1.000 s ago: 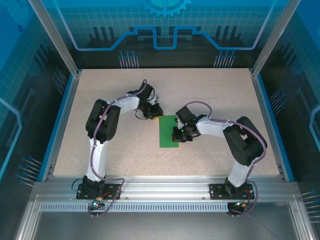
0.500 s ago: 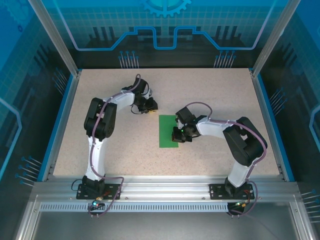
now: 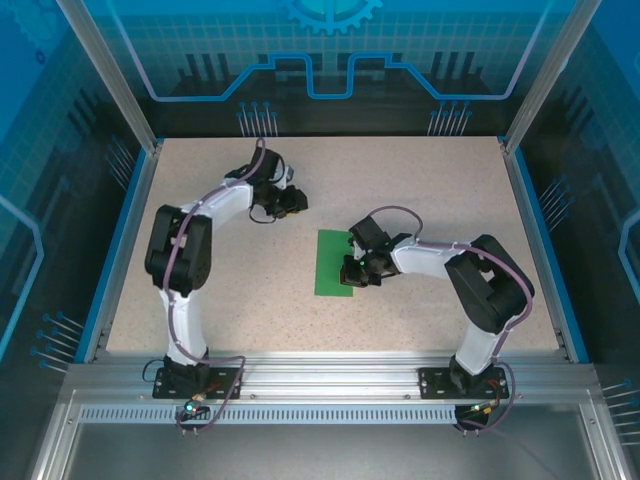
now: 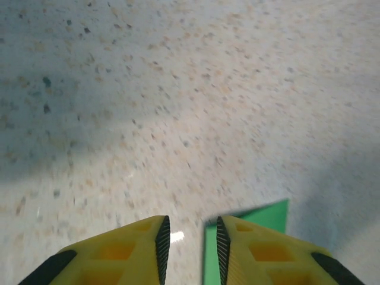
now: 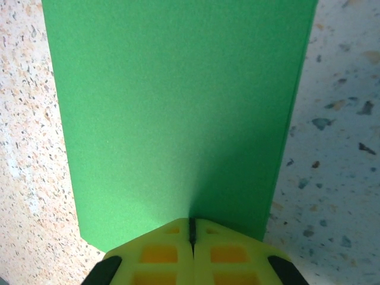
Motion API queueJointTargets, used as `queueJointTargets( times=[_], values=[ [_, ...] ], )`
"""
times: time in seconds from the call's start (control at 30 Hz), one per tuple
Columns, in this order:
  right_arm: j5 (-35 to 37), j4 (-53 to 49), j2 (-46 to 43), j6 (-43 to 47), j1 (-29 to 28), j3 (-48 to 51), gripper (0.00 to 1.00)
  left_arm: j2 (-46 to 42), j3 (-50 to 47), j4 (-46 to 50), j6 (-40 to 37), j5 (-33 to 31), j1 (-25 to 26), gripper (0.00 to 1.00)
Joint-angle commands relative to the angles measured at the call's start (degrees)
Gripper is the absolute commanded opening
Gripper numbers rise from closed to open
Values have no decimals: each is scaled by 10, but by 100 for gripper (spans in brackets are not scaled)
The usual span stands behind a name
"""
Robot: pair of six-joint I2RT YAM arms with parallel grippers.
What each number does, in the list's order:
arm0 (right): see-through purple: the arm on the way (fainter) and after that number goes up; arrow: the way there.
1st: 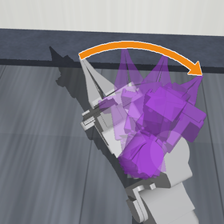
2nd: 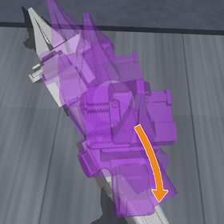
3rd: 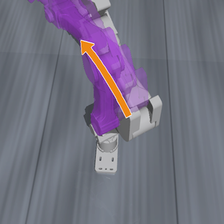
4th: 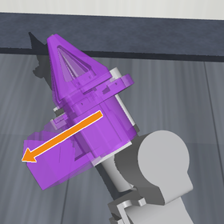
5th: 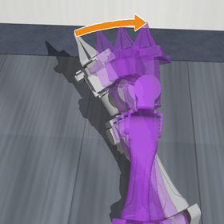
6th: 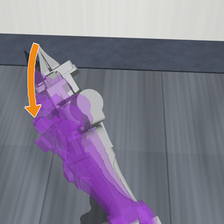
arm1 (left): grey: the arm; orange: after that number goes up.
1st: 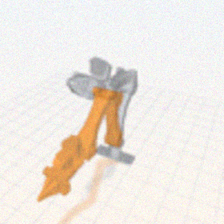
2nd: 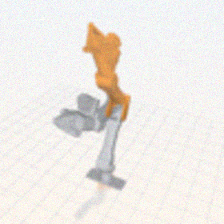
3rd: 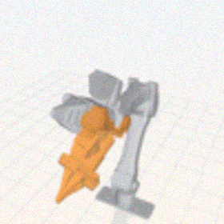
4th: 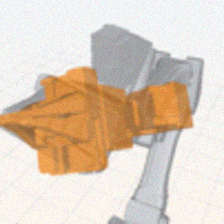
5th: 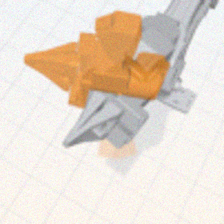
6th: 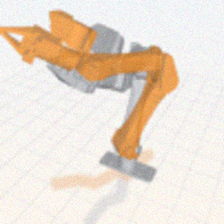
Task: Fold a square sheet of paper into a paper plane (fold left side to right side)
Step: First fold the square sheet of paper in half at the center of the table, then fold the triangle a second time at the center of the table.
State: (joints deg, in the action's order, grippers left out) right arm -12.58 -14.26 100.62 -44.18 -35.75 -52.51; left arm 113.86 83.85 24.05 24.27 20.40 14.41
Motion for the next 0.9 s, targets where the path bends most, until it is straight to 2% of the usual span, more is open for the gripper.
queueJointTargets(
  times=[0.0, 0.2, 0.4, 0.87],
  values=[
    [4, -9, 1, -5, -16, 18, 7, -54, -65, -26, 23, 33, -1, 32],
    [6, 36, -24, 4, -16, 18, 11, -114, -167, -57, 51, 69, 18, 34],
    [27, 47, -52, 17, -7, 13, 30, -119, -221, -84, 76, 92, 53, 34],
    [57, -15, -60, 17, 42, -8, 52, -35, -190, -111, 86, 101, 97, 31]
  ],
)
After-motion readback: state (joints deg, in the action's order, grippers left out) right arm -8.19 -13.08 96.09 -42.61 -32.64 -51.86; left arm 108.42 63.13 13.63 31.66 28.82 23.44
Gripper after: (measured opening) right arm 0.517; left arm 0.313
